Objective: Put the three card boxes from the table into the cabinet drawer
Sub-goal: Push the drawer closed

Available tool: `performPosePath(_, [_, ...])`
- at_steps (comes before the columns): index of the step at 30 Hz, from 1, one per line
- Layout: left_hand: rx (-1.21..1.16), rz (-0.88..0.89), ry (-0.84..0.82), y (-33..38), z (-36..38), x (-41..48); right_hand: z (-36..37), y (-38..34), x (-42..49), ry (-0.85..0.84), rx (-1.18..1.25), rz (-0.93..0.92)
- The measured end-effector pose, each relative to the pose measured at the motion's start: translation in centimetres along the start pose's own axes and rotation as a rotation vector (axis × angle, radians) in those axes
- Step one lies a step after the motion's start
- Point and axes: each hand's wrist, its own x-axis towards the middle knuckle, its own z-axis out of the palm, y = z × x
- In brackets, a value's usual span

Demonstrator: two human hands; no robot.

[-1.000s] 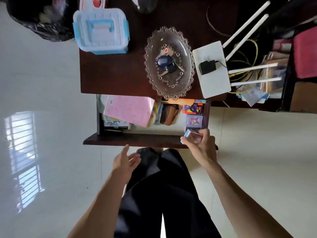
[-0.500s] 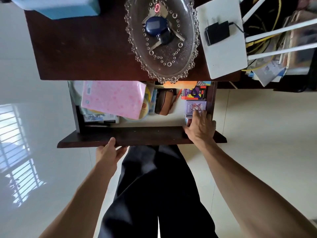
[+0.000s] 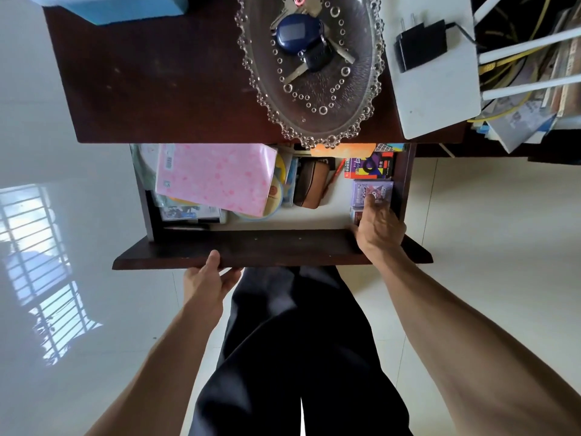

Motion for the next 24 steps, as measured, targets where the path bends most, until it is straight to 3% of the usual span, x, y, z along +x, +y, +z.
performPosePath(6, [0.034,-0.016,-0.013,0.3,0.0,-0.2,-0.3,0.7,-0.3,-0.052,0.136,0.011])
performPosePath(9, [0.065,-0.032,-0.012,0.6,-0.1,-0.5,-1.3,0.8,-1.4,-0.13,0.389,0.072])
performPosePath(14, [0.091,-0.081,-0.031,1.4,-0.3,-1.4,-3.4,1.7,-6.3,-0.217,0.854,-0.061])
performPosePath(17, [0.093,-0.112,-0.064,2.0,-0.7,-1.6,-3.6,2.4,-9.8,-0.307,1.137,0.036])
performPosePath(24, [0.081,-0.112,-0.159,1.6,-2.1,-1.6,-0.9,4.1,-13.4,-0.444,1.416,0.417])
